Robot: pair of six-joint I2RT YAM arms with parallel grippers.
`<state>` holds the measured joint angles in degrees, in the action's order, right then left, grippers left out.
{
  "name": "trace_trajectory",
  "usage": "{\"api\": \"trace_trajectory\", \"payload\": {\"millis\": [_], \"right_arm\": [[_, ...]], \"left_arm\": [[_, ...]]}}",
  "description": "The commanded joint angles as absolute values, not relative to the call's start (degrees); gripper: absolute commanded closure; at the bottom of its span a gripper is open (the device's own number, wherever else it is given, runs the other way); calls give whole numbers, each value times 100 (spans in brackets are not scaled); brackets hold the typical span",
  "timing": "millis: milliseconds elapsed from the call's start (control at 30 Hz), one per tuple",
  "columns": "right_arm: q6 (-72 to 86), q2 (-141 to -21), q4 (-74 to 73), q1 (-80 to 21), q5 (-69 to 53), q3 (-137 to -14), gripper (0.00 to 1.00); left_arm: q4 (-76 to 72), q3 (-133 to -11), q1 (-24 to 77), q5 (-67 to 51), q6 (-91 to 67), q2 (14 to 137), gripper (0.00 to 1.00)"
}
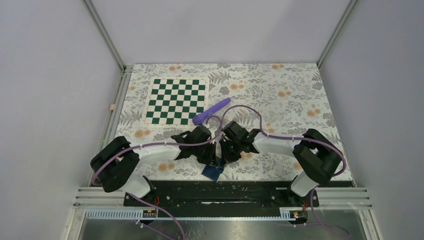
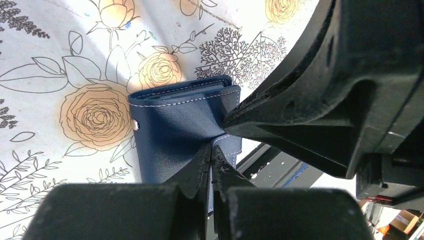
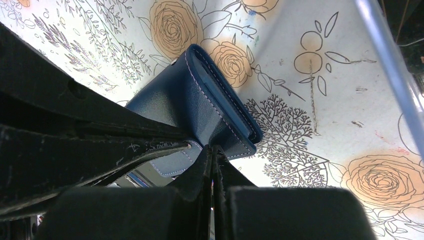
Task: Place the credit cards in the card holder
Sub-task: Close the card holder at the center of the board.
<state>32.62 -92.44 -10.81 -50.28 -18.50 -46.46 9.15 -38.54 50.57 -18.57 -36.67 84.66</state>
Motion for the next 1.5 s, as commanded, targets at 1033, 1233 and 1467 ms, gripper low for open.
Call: {"api": "trace_trajectory", "payload": {"millis": [1033, 1233, 1467], "right_arm": [[3156, -8459, -751, -5274, -1938, -4384, 100], [3182, -8767, -671, -5505, -2007, -4624, 100], [3173, -9145, -772, -5590, -1778, -4787, 100]], "left_arm": [[1104, -3298, 5386, -923, -3828, 8199, 100], [1160, -3332, 5414, -865, -3822, 8179, 100], [1523, -3526, 5421, -736, -3734, 7972, 100]]}}
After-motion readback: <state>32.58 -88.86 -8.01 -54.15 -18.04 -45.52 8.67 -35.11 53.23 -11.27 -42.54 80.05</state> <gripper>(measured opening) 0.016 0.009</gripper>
